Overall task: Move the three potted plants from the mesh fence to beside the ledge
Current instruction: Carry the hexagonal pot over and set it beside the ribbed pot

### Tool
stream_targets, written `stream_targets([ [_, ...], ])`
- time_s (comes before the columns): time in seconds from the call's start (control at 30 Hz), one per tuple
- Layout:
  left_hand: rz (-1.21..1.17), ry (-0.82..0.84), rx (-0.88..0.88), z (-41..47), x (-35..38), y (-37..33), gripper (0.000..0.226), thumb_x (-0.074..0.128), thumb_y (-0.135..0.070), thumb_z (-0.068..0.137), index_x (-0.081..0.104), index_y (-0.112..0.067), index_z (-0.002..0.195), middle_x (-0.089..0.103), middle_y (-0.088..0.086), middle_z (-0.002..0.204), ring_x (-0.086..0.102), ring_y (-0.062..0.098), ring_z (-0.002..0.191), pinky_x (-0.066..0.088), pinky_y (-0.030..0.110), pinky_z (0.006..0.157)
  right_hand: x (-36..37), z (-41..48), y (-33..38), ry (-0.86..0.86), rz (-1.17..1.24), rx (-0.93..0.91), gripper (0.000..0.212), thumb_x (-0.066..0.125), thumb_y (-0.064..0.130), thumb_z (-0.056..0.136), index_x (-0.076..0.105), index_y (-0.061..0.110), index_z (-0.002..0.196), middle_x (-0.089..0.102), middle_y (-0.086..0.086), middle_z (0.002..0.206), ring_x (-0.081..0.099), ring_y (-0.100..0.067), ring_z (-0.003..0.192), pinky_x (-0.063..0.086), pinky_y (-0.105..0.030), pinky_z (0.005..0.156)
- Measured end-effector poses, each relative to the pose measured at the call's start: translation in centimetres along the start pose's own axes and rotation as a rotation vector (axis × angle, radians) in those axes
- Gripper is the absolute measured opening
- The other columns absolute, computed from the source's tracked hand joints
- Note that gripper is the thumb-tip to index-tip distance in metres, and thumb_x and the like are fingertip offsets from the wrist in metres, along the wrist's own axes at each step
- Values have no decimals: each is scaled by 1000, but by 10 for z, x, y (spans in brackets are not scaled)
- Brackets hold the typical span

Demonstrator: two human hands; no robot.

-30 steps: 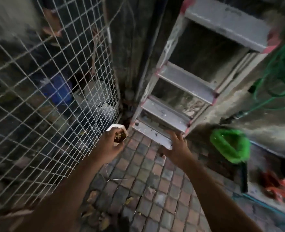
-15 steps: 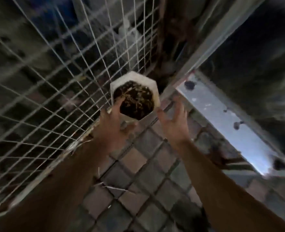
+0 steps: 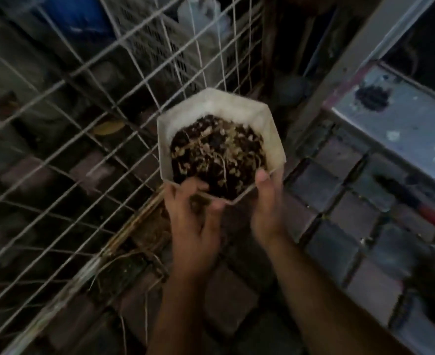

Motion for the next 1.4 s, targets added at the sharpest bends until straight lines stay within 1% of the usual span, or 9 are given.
stream_targets([
  [0.17, -52, -82, -65, 9, 25, 0, 44, 50, -53, 102, 42, -26, 136, 40, 30, 147, 45, 36, 139, 37, 14, 110, 10, 29, -2, 23, 138, -40, 63, 75, 63, 80, 60, 32, 133, 70, 7, 131, 63, -17, 129, 51, -42, 110],
  [0.33, -40, -114, 19, 5, 43, -1, 39, 55, -40, 102, 40, -27, 136, 31, 39, 149, 40, 30, 137, 30, -2, 106, 0, 45, -11, 94, 137, 11, 66, 77, 78, 65, 68, 46, 123, 72, 4, 129, 65, -21, 126, 47, -55, 114],
  [0.53, -30, -60, 13, 0, 39, 1, 38, 55, -49, 98, 44, -25, 126, 38, 38, 143, 42, 50, 138, 35, 10, 110, -19, 36, -11, 255, 120, -18, 80, 76, 69, 79, 54, 32, 146, 63, -8, 146, 56, -33, 139, 38, -67, 118],
  [0.77, -85, -16, 70, 4, 15, 3, 22, 60, -35, 94, 51, -32, 113, 49, 20, 124, 54, 48, 119, 51, 30, 100, -20, 25, -13, 207, 147, 25, 56, 79, 62, 77, 60, 41, 126, 71, 11, 126, 66, -12, 121, 53, -39, 102],
  [0.93, -327, 93, -121, 12, -20, 16, 91, 71, -20, 89, 13, -35, 157, 52, 11, 154, 58, 28, 140, 49, 59, 114, -34, -5, -19, 238, 188, 39, 62, 72, 49, 76, 50, 37, 133, 59, 3, 142, 61, -9, 127, 55, -33, 103],
  [1.13, -461, 241, -392, 7, -10, 26, 139, 94, -64, 59, 11, -33, 165, 48, -3, 158, 44, 33, 153, 34, 75, 118, -47, 12, -4, 401, 54, 128, 121, 84, 86, 39, 44, 28, 138, 55, 12, 138, 63, 14, 108, 57, -15, 85],
  [1.2, -470, 271, -423, 5, -10, 26, 144, 96, -63, 56, 9, -31, 166, 44, 2, 164, 43, 34, 153, 34, 76, 118, -47, 13, -6, 479, 37, 152, 132, 84, 87, 35, 35, 34, 146, 53, 20, 135, 63, 24, 99, 56, -8, 72],
  [1.33, -426, 342, -423, 9, -11, 33, 145, 98, -58, 57, 5, -31, 165, 38, 6, 169, 41, 31, 155, 37, 68, 121, -42, 9, -18, 496, 30, 187, 144, 95, 68, 43, 21, 31, 161, 51, 8, 151, 63, 8, 116, 56, -18, 91],
  [1.4, -397, 360, -422, 12, -12, 36, 133, 95, -55, 64, 8, -35, 163, 46, -3, 161, 45, 31, 153, 50, 58, 115, -41, 10, -20, 491, 22, 195, 133, 98, 53, 55, 18, 41, 161, 53, 20, 142, 64, 17, 106, 56, -10, 81],
])
Point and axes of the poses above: each hand's wrist, its own z-axis towards the middle knuckle, its own x-axis out of the palm, y = z × x, the point moved 2 cm from there along z, towards the middle knuckle
